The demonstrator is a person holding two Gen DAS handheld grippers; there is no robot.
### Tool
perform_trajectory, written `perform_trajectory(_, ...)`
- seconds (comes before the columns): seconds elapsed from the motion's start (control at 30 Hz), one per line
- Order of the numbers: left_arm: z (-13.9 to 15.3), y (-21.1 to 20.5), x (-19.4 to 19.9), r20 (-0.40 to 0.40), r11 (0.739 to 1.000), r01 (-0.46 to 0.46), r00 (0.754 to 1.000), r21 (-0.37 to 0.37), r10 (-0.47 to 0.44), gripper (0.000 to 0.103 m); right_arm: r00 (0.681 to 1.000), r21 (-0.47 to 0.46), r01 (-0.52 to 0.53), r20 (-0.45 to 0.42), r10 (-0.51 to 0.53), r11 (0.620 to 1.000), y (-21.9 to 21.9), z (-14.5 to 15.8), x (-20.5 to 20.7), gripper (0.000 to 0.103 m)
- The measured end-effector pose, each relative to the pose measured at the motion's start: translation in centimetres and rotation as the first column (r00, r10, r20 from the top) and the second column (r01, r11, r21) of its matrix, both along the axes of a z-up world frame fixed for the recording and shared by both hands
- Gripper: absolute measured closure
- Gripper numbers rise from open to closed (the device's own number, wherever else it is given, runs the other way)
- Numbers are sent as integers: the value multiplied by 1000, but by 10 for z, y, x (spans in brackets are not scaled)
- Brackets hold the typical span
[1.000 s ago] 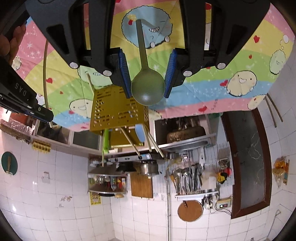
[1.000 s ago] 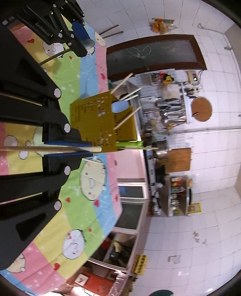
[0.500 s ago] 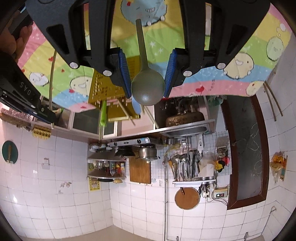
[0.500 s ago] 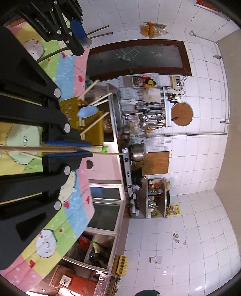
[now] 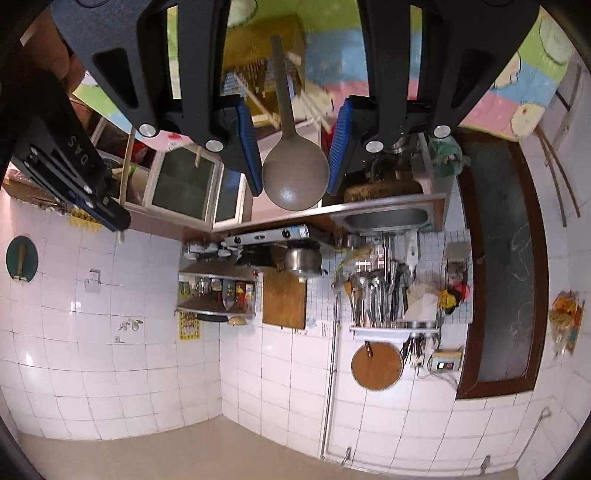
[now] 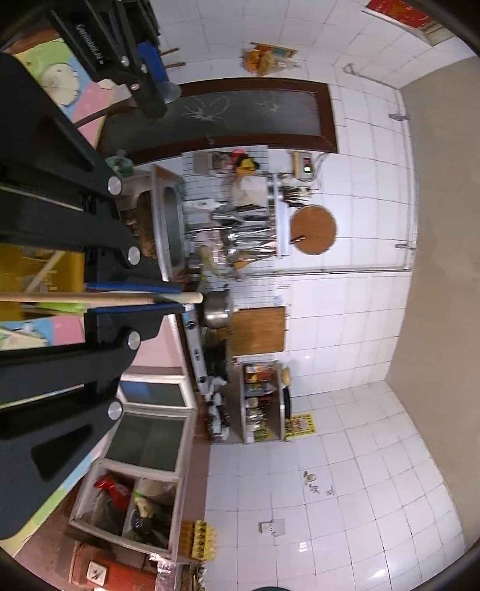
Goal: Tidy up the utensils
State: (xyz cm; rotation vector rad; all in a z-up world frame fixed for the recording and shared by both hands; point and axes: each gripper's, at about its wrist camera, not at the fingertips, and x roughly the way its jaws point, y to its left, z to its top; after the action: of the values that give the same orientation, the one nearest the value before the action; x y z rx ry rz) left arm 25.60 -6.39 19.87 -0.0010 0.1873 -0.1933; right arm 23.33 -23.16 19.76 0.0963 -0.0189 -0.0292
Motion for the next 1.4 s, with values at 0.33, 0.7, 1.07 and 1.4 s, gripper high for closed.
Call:
perform_trajectory(0.33,-34,-23,67,-37,1000,9,999,19,-8,69,998,9,-34,53,34,999,-4,-15,76,97)
perform_trajectory(0.7,-90,-6,74,-139,1000,6,990,6,-5,56,994,-41,-48,-103,43,998,-6,-72,82,96)
perform_trajectory(1.07,-70,51,-32,-34,995,-95,995,-22,95,5,984,-14,-15,-178,12,1000,-11,-79,-33,26)
perform_trajectory(1.4,-130,76,-122,-95,989,-146,985,10,146,5,960,9,-23,-277,24,1000,12,-152,-133,7)
